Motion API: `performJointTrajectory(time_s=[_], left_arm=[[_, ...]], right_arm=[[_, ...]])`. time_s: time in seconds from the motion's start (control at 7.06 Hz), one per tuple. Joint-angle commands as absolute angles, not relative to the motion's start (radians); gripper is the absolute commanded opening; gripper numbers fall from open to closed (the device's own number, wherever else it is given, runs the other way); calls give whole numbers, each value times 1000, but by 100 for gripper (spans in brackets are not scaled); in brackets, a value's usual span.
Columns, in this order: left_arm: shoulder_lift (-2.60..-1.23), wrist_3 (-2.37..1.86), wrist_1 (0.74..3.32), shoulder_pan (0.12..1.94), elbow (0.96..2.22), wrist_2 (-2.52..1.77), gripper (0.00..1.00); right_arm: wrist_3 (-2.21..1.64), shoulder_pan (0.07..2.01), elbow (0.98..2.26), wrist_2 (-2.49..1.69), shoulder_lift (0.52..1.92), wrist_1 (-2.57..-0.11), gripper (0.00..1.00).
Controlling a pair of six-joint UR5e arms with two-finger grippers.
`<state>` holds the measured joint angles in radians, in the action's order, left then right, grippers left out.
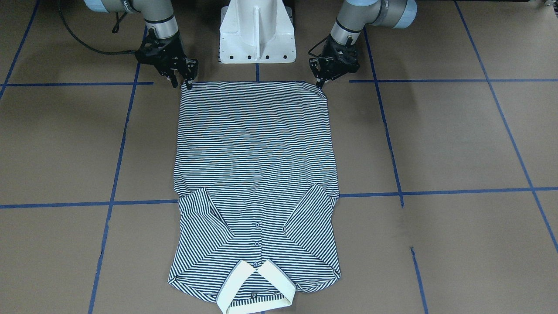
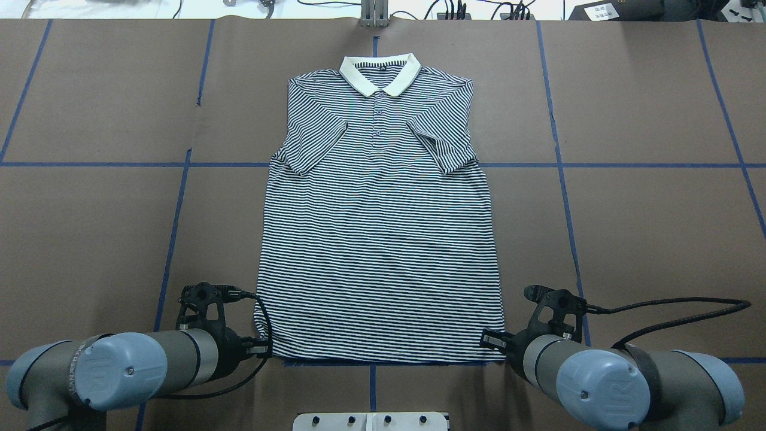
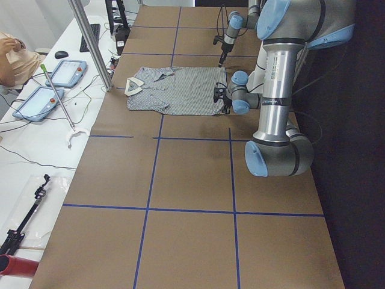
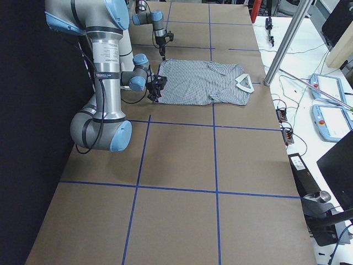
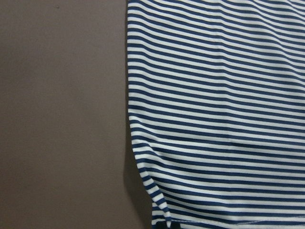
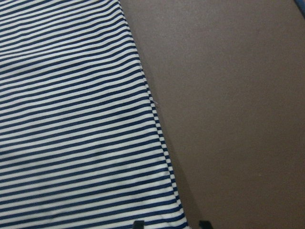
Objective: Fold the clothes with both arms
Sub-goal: 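Grasp the hem corners with both grippers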
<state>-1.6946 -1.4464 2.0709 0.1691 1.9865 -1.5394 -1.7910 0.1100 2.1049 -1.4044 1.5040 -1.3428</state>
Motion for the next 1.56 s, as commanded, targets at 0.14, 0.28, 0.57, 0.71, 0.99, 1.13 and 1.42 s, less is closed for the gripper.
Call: performJointTrajectory(time_s=[0.14,0.28,0.57,0.71,0.99,1.13,1.42], left_arm=[[-1695,-1447,2071,169,1988,-1529,0],[-1695,-1447,2071,169,1988,-1529,0],[-1695,-1447,2071,169,1988,-1529,0],[-1695,-1447,2071,167,1990,-1529,0],[-1698,-1447,2071,169,1993,-1529,0],[-1698,-1447,2071,169,1994,-1529,0],[-1691,-1440,2044,179,2058,-1540,0]], right_arm=[[-1796,98,2089,-1388,1505,-1344,43],[-1796,97,2080,-1388,1505,-1344,43],[-1796,95,2071,-1388,1494,-1344,40],[-1796,95,2069,-1388,1490,-1342,23],[-1796,94,2066,-1388,1491,-1344,0],[-1792,94,2066,-1393,1497,-1344,0],[-1781,103,2161,-1416,1511,-1395,0]])
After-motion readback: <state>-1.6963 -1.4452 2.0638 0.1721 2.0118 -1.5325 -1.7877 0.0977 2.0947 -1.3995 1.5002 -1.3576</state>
